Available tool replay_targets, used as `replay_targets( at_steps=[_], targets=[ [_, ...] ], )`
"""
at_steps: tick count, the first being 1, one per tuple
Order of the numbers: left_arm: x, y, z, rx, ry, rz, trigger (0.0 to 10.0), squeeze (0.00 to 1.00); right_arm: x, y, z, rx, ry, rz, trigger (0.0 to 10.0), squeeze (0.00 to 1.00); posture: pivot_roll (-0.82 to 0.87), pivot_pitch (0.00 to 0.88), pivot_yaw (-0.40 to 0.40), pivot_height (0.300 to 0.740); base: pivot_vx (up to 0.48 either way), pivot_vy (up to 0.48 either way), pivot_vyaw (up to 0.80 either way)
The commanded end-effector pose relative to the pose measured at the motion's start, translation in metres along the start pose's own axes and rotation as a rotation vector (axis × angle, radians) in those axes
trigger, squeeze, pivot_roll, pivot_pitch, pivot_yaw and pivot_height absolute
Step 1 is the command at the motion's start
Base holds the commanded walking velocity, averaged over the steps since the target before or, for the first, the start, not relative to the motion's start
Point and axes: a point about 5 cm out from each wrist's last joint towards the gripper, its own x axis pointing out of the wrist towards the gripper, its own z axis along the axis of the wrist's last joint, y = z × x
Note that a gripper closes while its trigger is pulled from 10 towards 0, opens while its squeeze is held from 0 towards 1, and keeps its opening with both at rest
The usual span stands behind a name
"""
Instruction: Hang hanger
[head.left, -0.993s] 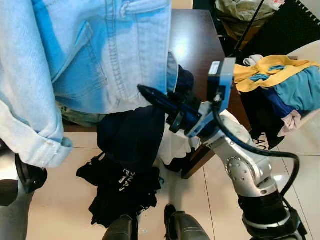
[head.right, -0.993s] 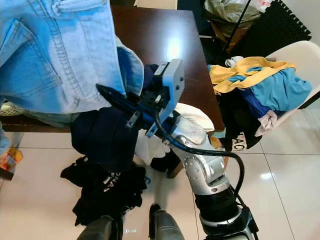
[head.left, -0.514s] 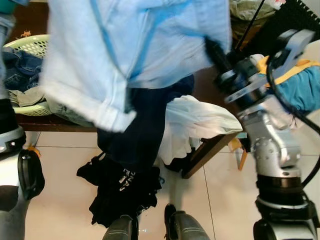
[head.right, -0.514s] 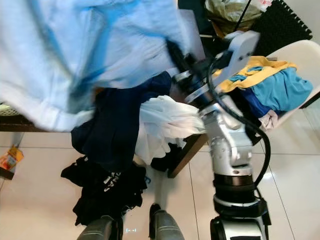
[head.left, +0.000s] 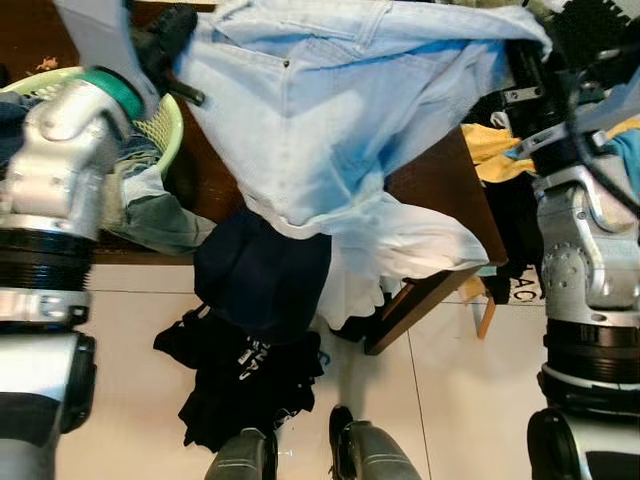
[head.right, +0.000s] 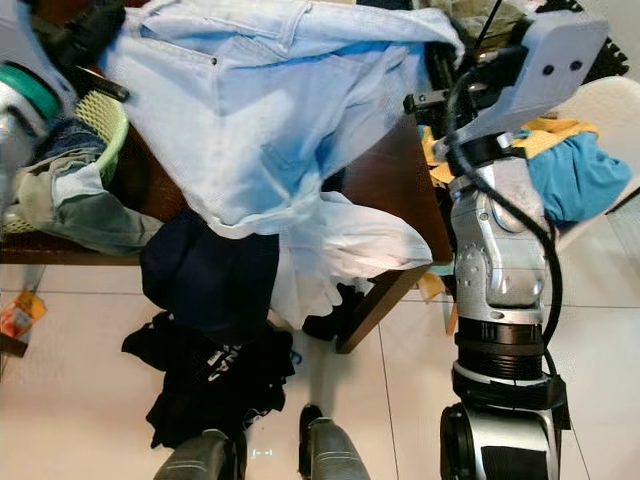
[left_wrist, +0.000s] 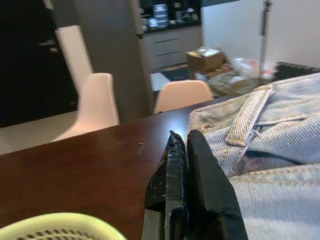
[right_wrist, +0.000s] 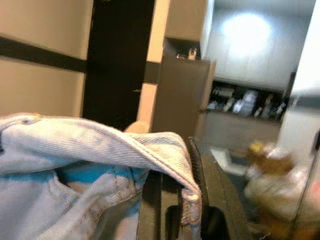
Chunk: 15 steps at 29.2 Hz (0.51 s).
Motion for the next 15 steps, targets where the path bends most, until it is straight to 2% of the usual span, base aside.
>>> replay_targets(
  at_steps=[1,3,4,5,7,8,9,10,11,12,14,15],
  targets=[
    [-0.002,0.02,-0.004,-0.008,0.002,0.166,10.0,0.0,0.001,0.0,0.022,-0.211,-0.129,-0.022,0.0,0.0,0.01,0.104,0.012,0.74,0.0,0.0,0.0],
    [-0.002,0.02,-0.004,-0.008,0.002,0.166,10.0,0.0,0.001,0.0,0.022,-0.211,-0.129,-0.022,0.0,0.0,0.01,0.104,0.012,0.74,0.0,0.0,0.0],
    [0.0,0.021,-0.002,-0.029,-0.027,0.189,10.0,0.0,0.002,0.008,0.024,-0.275,-0.156,0.003,0.0,0.0,0.01,0.102,0.016,0.74,0.0,0.0,0.0],
    [0.0,0.021,-0.002,-0.029,-0.027,0.189,10.0,0.0,0.002,0.008,0.024,-0.275,-0.156,0.003,0.0,0.0,0.01,0.102,0.016,0.74,0.0,0.0,0.0],
    [0.003,0.021,0.004,-0.196,-0.089,0.219,10.0,0.0,0.002,0.024,0.025,-0.404,-0.2,0.06,0.0,0.0,0.01,0.099,0.019,0.74,0.0,0.0,0.0],
    [0.003,0.021,0.004,-0.196,-0.089,0.219,10.0,0.0,0.002,0.024,0.025,-0.404,-0.2,0.06,0.0,0.0,0.01,0.099,0.019,0.74,0.0,0.0,0.0],
    [0.004,0.025,0.005,-0.327,-0.111,0.243,10.0,0.0,0.001,0.032,0.024,-0.469,-0.222,0.088,0.0,0.0,0.01,0.099,0.02,0.74,0.0,0.0,0.0],
    [0.004,0.027,0.006,-0.414,-0.122,0.257,10.0,0.0,0.0,0.036,0.023,-0.508,-0.234,0.104,0.0,0.0,0.01,0.099,0.02,0.74,0.0,0.0,0.0],
    [0.004,0.027,0.006,-0.414,-0.122,0.257,10.0,0.0,0.0,0.036,0.023,-0.508,-0.234,0.104,0.0,0.0,0.01,0.099,0.02,0.74,0.0,0.0,0.0],
    [0.004,0.03,0.006,-0.469,-0.129,0.266,10.0,0.0,-0.001,0.04,0.021,-0.546,-0.245,0.124,0.0,0.0,0.01,0.099,0.02,0.74,0.0,0.0,0.0],
    [0.004,0.03,0.006,-0.469,-0.129,0.266,10.0,0.0,-0.001,0.04,0.021,-0.546,-0.245,0.124,0.0,0.0,0.01,0.099,0.02,0.74,0.0,0.0,0.0],
    [0.004,0.031,0.008,-0.43,-0.133,0.271,10.0,0.0,-0.002,0.043,0.02,-0.561,-0.249,0.14,0.0,0.0,0.01,0.099,0.02,0.74,0.0,0.0,0.0]
  ],
)
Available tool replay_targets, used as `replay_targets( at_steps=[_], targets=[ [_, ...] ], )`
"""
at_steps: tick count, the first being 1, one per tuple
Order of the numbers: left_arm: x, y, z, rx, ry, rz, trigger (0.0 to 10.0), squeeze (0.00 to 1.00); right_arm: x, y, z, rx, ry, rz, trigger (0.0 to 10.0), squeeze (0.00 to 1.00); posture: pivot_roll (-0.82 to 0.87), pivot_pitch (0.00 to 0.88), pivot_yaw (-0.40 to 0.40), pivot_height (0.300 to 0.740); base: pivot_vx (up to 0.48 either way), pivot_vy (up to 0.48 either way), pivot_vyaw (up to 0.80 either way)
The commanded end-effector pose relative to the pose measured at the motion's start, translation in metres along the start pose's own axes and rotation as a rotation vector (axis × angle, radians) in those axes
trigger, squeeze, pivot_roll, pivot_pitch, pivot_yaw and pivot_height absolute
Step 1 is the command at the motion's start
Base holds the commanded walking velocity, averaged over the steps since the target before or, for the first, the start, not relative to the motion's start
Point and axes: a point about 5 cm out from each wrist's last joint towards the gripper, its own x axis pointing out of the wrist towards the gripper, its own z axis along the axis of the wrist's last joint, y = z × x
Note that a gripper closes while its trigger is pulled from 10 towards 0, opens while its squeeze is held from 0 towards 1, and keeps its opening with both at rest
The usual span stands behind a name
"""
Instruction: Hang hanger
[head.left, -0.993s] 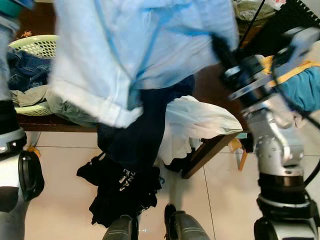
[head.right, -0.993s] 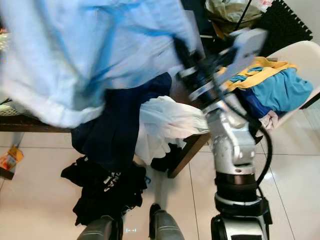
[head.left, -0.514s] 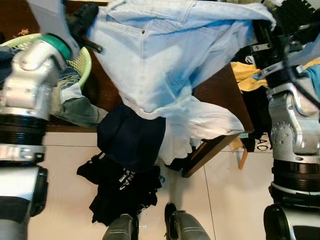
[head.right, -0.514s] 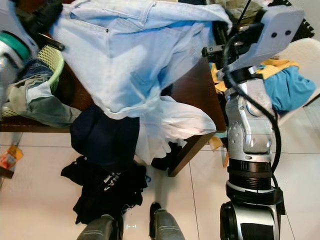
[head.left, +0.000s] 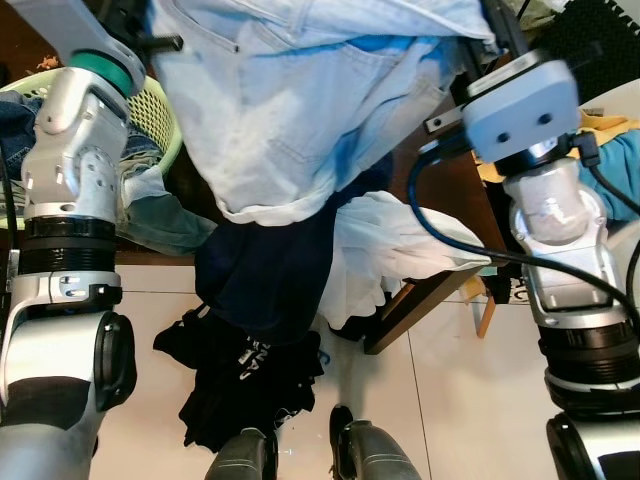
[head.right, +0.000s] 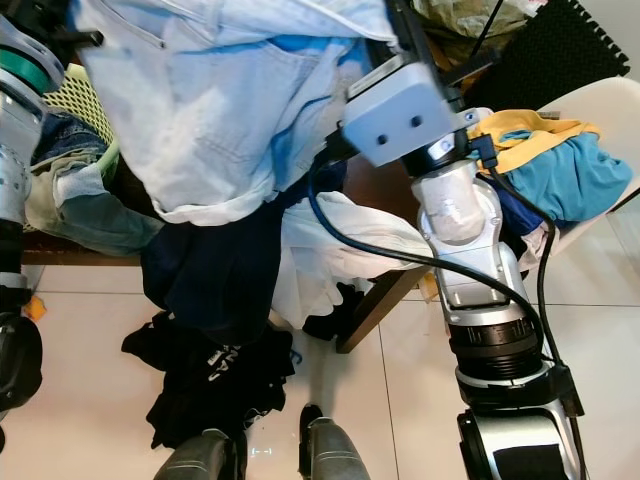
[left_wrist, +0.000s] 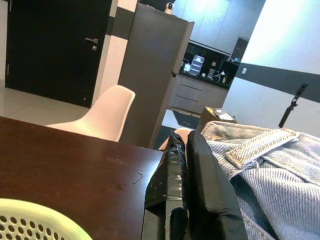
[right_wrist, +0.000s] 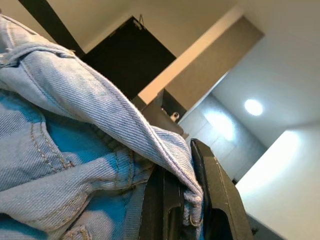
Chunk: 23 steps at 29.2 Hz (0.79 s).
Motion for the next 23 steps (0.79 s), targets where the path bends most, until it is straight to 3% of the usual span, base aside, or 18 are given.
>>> replay_targets(
  at_steps=[1,2,5,7,10,13,23],
  targets=[
    [0.001,0.007,0.003,-0.003,-0.01,0.043,10.0,0.0,-0.002,-0.004,0.0,-0.027,-0.013,-0.021,0.0,0.0,0.01,0.099,0.02,0.74,0.0,0.0,0.0],
    [0.001,0.005,0.004,0.066,-0.02,0.034,10.0,0.0,-0.003,-0.001,0.001,-0.046,-0.022,-0.008,0.0,0.0,0.01,0.099,0.02,0.74,0.0,0.0,0.0],
    [0.001,0.004,0.004,0.122,-0.025,0.03,10.0,0.0,-0.004,0.003,0.001,-0.077,-0.035,0.01,0.0,0.0,0.01,0.099,0.02,0.74,0.0,0.0,0.0],
    [0.001,0.003,0.003,0.178,-0.036,0.033,10.0,0.0,-0.005,0.008,0.002,-0.189,-0.066,0.043,0.0,0.0,0.02,0.099,0.025,0.74,0.0,0.0,0.0],
    [0.002,0.005,0.004,0.18,-0.047,0.045,10.0,0.0,-0.007,0.012,0.001,-0.26,-0.087,0.067,0.0,0.0,0.02,0.099,0.025,0.74,0.0,0.0,0.0],
    [0.003,0.006,0.006,0.178,-0.058,0.053,10.0,0.0,-0.008,0.014,0.0,-0.273,-0.09,0.085,0.0,0.0,0.02,0.099,0.025,0.74,0.0,0.0,0.0],
    [0.007,0.008,0.027,0.185,-0.145,0.061,10.0,0.0,-0.018,0.029,-0.006,-0.253,-0.091,0.199,0.0,0.0,0.02,0.099,0.025,0.74,0.0,0.0,0.0]
  ],
)
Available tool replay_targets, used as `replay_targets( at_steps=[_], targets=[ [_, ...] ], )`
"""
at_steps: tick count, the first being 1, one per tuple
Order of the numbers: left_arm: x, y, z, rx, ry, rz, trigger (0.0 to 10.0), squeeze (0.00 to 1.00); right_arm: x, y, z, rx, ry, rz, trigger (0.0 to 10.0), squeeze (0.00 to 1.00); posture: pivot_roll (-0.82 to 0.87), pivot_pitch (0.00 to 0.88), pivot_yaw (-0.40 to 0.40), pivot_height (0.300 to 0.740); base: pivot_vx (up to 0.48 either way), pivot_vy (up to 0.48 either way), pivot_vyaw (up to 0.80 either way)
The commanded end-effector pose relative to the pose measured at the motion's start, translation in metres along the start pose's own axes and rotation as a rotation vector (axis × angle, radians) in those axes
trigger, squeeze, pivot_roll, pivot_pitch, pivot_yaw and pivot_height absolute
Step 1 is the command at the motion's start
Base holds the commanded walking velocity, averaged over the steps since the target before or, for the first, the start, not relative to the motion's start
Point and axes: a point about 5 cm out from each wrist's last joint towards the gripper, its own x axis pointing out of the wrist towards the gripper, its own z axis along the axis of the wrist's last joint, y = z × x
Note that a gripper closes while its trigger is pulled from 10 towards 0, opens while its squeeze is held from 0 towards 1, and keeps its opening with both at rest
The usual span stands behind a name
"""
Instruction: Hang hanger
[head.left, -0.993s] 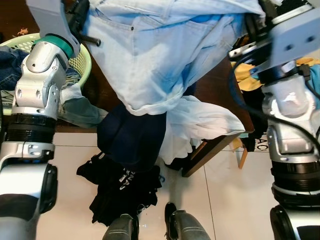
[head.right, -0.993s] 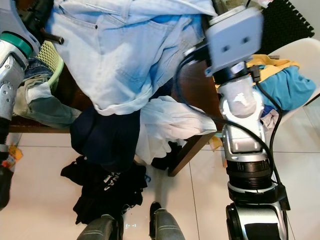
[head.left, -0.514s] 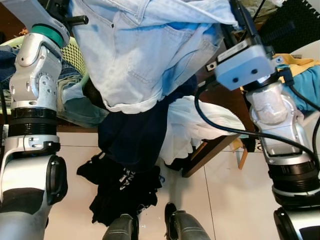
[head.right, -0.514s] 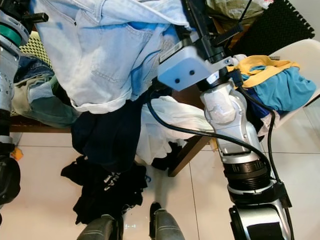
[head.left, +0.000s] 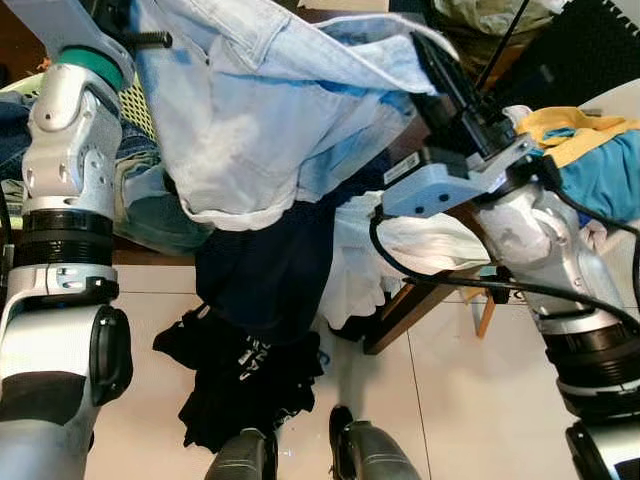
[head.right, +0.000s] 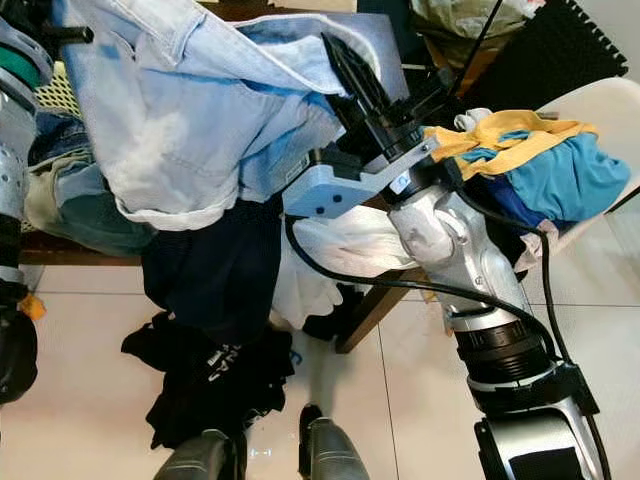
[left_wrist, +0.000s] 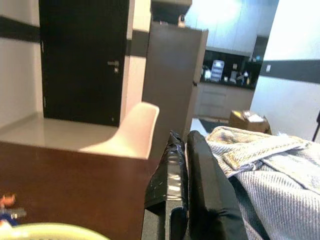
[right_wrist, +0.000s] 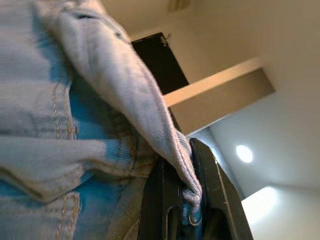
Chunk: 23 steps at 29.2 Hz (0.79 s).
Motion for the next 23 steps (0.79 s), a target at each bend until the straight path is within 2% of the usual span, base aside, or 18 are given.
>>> replay_targets(
  at_steps=[1,4,5,6,7,9,10,11,12,13,14,16,17,20,21,23],
  targets=[
    [0.005,0.008,0.022,0.023,-0.093,0.023,10.0,0.0,-0.006,0.007,-0.001,0.02,-0.001,0.049,0.0,0.0,0.01,0.099,0.025,0.74,0.0,0.0,0.0],
    [0.005,0.008,0.022,0.023,-0.093,0.023,10.0,0.0,-0.006,0.007,-0.001,0.02,-0.001,0.049,0.0,0.0,0.01,0.099,0.025,0.74,0.0,0.0,0.0],
    [0.007,0.006,0.031,0.049,-0.137,0.005,10.0,0.0,-0.008,0.011,-0.002,0.048,0.009,0.055,0.0,0.0,0.02,0.098,0.025,0.74,0.0,0.0,0.0],
    [0.007,0.006,0.031,0.049,-0.137,0.005,10.0,0.0,-0.008,0.011,-0.002,0.048,0.009,0.055,0.0,0.0,0.02,0.098,0.025,0.74,0.0,0.0,0.0],
    [0.009,-0.001,0.039,0.071,-0.175,-0.03,10.0,0.0,-0.007,0.016,-0.004,0.124,0.046,0.033,1.3,0.0,0.02,0.096,0.025,0.74,0.0,0.0,0.0],
    [0.009,-0.001,0.039,0.071,-0.175,-0.03,10.0,0.0,-0.007,0.016,-0.004,0.124,0.046,0.033,1.3,0.0,0.02,0.096,0.025,0.74,0.0,0.0,0.0],
    [0.011,-0.009,0.043,0.091,-0.2,-0.064,10.0,0.0,-0.006,0.022,-0.004,0.2,0.077,0.005,4.7,0.0,0.02,0.095,0.024,0.74,0.0,0.0,0.0],
    [0.014,-0.016,0.045,0.103,-0.214,-0.095,10.0,0.0,-0.005,0.03,0.0,0.264,0.091,-0.007,6.9,0.0,0.02,0.094,0.025,0.74,0.0,0.0,0.0],
    [0.016,-0.021,0.046,0.108,-0.22,-0.117,10.0,0.0,-0.004,0.037,0.005,0.306,0.093,-0.007,8.1,0.0,0.02,0.093,0.029,0.74,0.0,0.0,0.0],
    [0.016,-0.021,0.046,0.108,-0.22,-0.117,10.0,0.0,-0.004,0.037,0.005,0.306,0.093,-0.007,8.1,0.0,0.02,0.093,0.029,0.74,0.0,0.0,0.0],
    [0.017,-0.024,0.047,0.11,-0.225,-0.13,10.0,0.0,-0.003,0.042,0.009,0.329,0.086,0.0,8.8,0.0,0.02,0.093,0.029,0.74,0.0,0.0,0.0],
    [0.018,-0.026,0.048,0.112,-0.229,-0.141,10.0,0.0,-0.003,0.046,0.012,0.344,0.079,0.009,8.8,0.0,0.02,0.093,0.031,0.74,0.0,0.0,0.0],
    [0.018,-0.029,0.05,0.112,-0.237,-0.152,10.0,0.0,-0.003,0.049,0.016,0.363,0.069,0.018,10.0,0.0,0.02,0.092,0.031,0.74,0.0,0.0,0.0],
    [0.019,-0.031,0.051,0.113,-0.243,-0.161,10.0,0.0,-0.002,0.052,0.02,0.376,0.061,0.024,10.0,0.0,0.02,0.093,0.031,0.74,0.0,0.0,0.0],
    [0.018,-0.034,0.052,0.114,-0.254,-0.174,10.0,0.0,-0.002,0.056,0.025,0.405,0.045,0.033,10.0,0.56,0.03,0.095,0.03,0.74,0.0,0.0,0.0],
    [0.018,-0.034,0.052,0.115,-0.256,-0.177,10.0,0.0,-0.002,0.057,0.027,0.411,0.041,0.033,10.0,0.56,0.03,0.095,0.03,0.74,0.0,0.0,0.0]
  ],
)
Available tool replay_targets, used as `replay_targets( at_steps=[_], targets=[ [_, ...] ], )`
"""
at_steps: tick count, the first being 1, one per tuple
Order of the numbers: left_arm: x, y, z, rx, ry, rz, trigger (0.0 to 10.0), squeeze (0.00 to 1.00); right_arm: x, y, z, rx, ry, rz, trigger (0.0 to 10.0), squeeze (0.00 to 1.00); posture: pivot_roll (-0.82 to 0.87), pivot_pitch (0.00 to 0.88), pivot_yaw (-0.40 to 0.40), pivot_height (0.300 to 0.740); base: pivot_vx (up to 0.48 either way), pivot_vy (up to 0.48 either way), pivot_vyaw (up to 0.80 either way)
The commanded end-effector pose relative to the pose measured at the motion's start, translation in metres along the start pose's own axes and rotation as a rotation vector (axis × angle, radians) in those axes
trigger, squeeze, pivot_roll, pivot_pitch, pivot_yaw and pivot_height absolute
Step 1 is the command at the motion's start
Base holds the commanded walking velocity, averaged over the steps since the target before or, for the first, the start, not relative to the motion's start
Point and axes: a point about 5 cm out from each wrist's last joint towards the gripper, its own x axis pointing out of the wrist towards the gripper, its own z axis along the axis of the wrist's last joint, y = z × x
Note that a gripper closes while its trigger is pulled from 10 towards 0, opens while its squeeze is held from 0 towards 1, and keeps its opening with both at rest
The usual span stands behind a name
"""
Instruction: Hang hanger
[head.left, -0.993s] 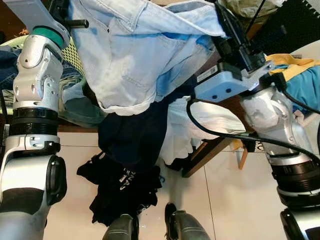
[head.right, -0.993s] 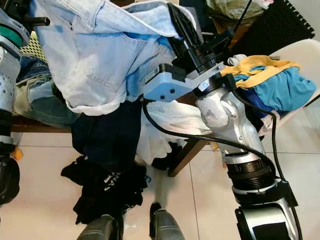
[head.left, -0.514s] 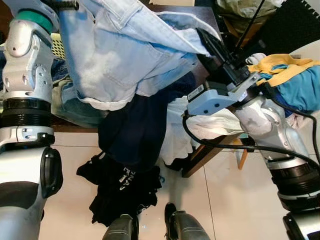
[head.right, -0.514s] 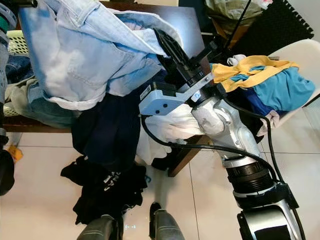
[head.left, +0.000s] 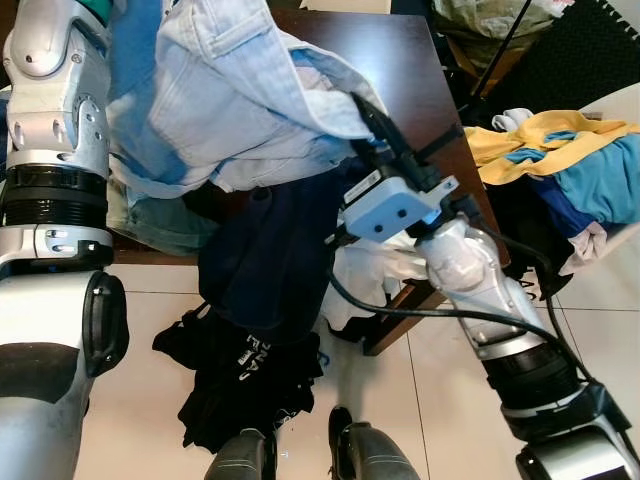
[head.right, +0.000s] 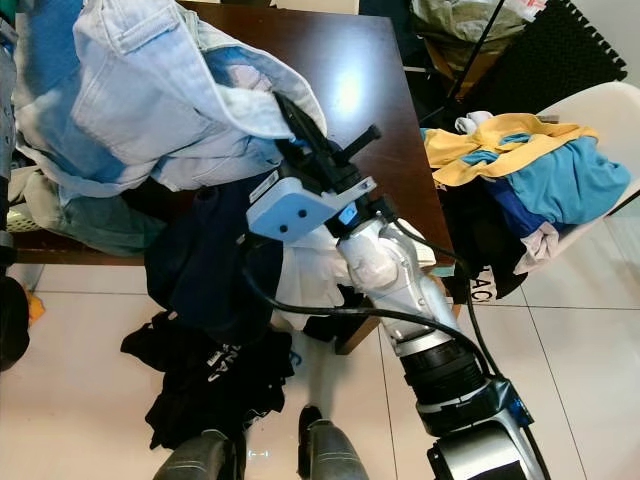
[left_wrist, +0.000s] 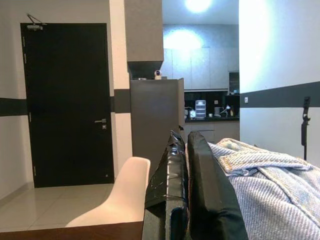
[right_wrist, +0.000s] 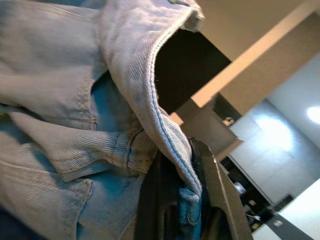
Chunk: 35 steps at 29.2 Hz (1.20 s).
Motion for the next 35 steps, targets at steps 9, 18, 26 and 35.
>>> replay_targets(
  at_steps=[9,18,26,35],
  targets=[
    [0.002,-0.005,0.009,0.013,-0.052,-0.025,10.0,0.0,0.001,0.003,0.005,0.017,-0.028,0.01,10.0,0.0,0.03,0.098,0.025,0.74,0.0,0.0,0.0],
    [0.003,-0.005,0.009,0.017,-0.053,-0.025,10.0,0.0,0.001,0.003,0.006,0.023,-0.042,0.007,0.0,0.0,0.03,0.097,0.026,0.74,0.0,0.0,0.0],
    [0.002,-0.006,0.005,0.016,-0.044,-0.022,10.0,0.0,0.0,0.003,0.006,0.041,-0.042,0.015,0.0,0.0,0.03,0.098,0.028,0.74,0.0,0.0,0.0],
    [-0.007,-0.009,-0.008,0.028,-0.001,-0.035,10.0,0.0,-0.003,-0.007,-0.001,0.079,0.01,-0.048,0.0,0.0,0.03,0.102,0.028,0.74,0.0,0.0,0.0]
  ],
)
